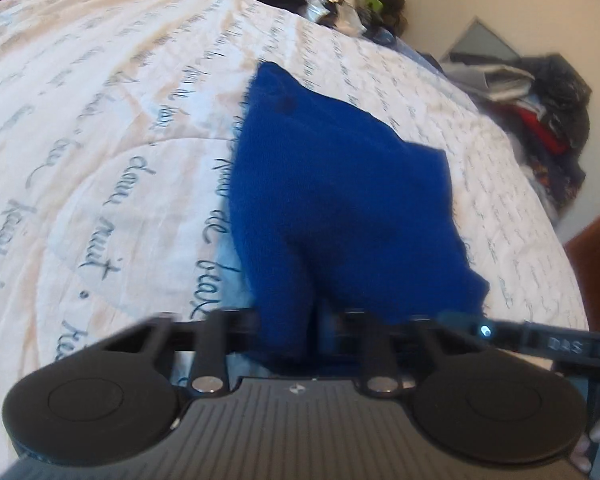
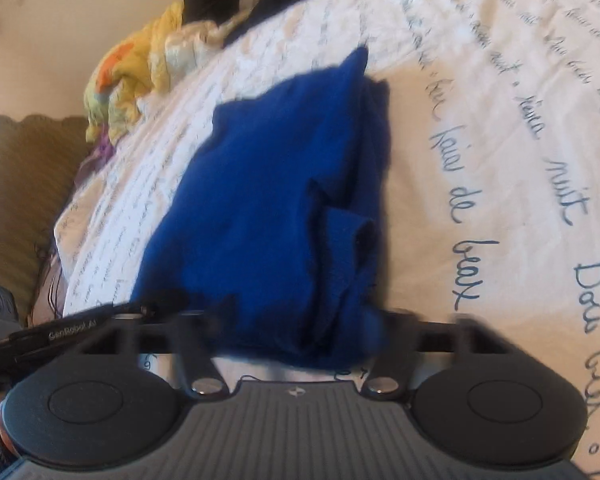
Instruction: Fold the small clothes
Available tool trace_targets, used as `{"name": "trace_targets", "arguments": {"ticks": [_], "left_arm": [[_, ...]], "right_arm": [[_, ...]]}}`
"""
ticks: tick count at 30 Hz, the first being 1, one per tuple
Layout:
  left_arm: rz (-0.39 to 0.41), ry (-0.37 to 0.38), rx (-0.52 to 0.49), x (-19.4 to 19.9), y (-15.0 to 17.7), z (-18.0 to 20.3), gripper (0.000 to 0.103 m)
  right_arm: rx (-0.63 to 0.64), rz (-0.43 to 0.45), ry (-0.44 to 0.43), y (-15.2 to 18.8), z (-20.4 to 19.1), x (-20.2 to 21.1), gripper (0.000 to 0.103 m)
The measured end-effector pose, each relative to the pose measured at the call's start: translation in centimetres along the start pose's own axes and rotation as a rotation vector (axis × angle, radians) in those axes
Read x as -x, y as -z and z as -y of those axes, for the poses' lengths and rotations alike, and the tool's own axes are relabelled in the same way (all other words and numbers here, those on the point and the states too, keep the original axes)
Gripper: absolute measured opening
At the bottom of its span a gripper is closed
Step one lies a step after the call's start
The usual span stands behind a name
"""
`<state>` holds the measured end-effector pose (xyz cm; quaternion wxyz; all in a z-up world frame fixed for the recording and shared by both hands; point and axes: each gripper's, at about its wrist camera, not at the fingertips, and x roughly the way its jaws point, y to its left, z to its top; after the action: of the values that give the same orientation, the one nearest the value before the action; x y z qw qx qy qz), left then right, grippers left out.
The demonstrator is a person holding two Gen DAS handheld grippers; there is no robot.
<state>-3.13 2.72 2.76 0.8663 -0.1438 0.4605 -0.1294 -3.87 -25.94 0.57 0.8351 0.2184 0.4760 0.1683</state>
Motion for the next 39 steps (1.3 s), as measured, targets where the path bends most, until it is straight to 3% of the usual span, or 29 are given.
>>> {"name": "trace_targets", "arguments": {"ticks": [1,4,6,8,9,11,13,14,15,16,17,18,22,23,24,25,26,28,30,31,33,34,35,37,39], "left_arm": [[0.012,-0.018,-0.027,0.3,-0.1,0.6,0.012],[0.084,-0.026,-0.171,2.4,0.2,2.8,0.012],[0.080,-0.045,-0.238,2.6,0.9,3.1,0.019],[0.064,-0.132,-0.295,1.8,2.0,2.6,0.030],[0.057,-0.160,-0.312,1.5,2.4,2.1,0.040],[0.088,-0.165,-0.306,2.1,2.4,1.2,0.085],[0.177,-0.133,-0.288,3.3,1.4,0.7,0.103],[0.214,-0.126,-0.284,3.6,0.3,0.8,0.103],[0.226,-0.122,-0.279,3.3,-1.2,1.0,0.103],[0.227,-0.105,-0.264,2.6,-2.7,1.2,0.103],[0.216,-0.080,-0.239,1.5,-4.3,1.1,0.103],[0.192,-0.069,-0.212,-0.1,-5.8,1.1,0.103],[0.073,-0.105,-0.179,-7.3,-11.0,1.5,0.066],[0.067,-0.118,-0.204,-8.3,-11.8,2.0,0.053],[0.076,-0.151,-0.249,-9.3,-12.4,2.5,0.044],[0.091,-0.202,-0.302,-10.2,-12.9,3.0,0.023],[0.098,-0.249,-0.346,-11.0,-13.2,3.3,0.016],[0.103,-0.265,-0.394,-11.9,-13.7,3.4,0.019],[0.105,-0.275,-0.414,-11.9,-13.7,3.4,0.023],[0.114,-0.290,-0.423,-11.4,-13.2,3.5,0.029],[0.138,-0.318,-0.410,-9.7,-12.3,3.5,0.046],[0.162,-0.319,-0.398,-8.3,-11.4,3.6,0.061],[0.195,-0.299,-0.375,-6.3,-10.2,3.7,0.077],[0.252,-0.210,-0.346,-3.1,-7.2,4.5,0.093],[0.221,-0.148,-0.338,-2.0,-4.4,5.4,0.092]], "right_arm": [[0.048,0.006,0.014,-0.3,-0.4,-0.1,0.017],[0.127,0.030,-0.005,-1.1,-0.9,1.5,0.015],[0.166,0.055,0.014,-1.3,-0.7,3.1,0.014],[0.142,0.034,0.036,-1.1,0.7,3.2,0.014],[0.137,0.006,0.064,-0.8,1.3,2.7,0.014],[0.103,-0.019,0.072,-0.3,2.2,2.4,0.016],[0.038,0.012,0.006,-1.0,3.2,3.3,0.017],[-0.003,0.054,-0.029,-1.8,3.8,3.7,0.027],[-0.035,0.095,-0.055,-3.0,4.2,3.9,0.054],[-0.037,0.120,-0.058,-4.3,4.3,3.7,0.068],[-0.019,0.147,-0.057,-5.7,4.1,3.3,0.088],[0.009,0.169,-0.061,-7.2,3.9,2.4,0.089],[0.041,0.095,-0.057,-12.9,3.5,-3.5,0.087],[0.047,0.071,-0.054,-13.7,3.3,-5.0,0.064],[0.053,0.044,-0.043,-14.5,3.1,-6.4,0.024],[0.067,0.018,-0.028,-14.9,2.7,-7.4,0.022],[0.105,0.034,-0.016,-15.0,2.3,-7.6,0.019],[0.149,0.062,0.004,-14.8,2.4,-7.6,0.018],[0.063,0.076,-0.060,-14.6,4.6,-7.5,0.017],[0.014,0.085,-0.092,-14.4,5.5,-7.3,0.017],[-0.033,0.113,-0.098,-13.6,5.8,-6.5,0.028],[-0.046,0.119,-0.068,-13.2,5.5,-5.7,0.030],[-0.038,0.135,-0.038,-12.4,4.8,-4.5,0.031],[0.009,0.216,-0.047,-10.0,3.1,-1.5,0.032],[0.101,0.220,-0.065,-7.5,0.6,0.1,0.032]]}}
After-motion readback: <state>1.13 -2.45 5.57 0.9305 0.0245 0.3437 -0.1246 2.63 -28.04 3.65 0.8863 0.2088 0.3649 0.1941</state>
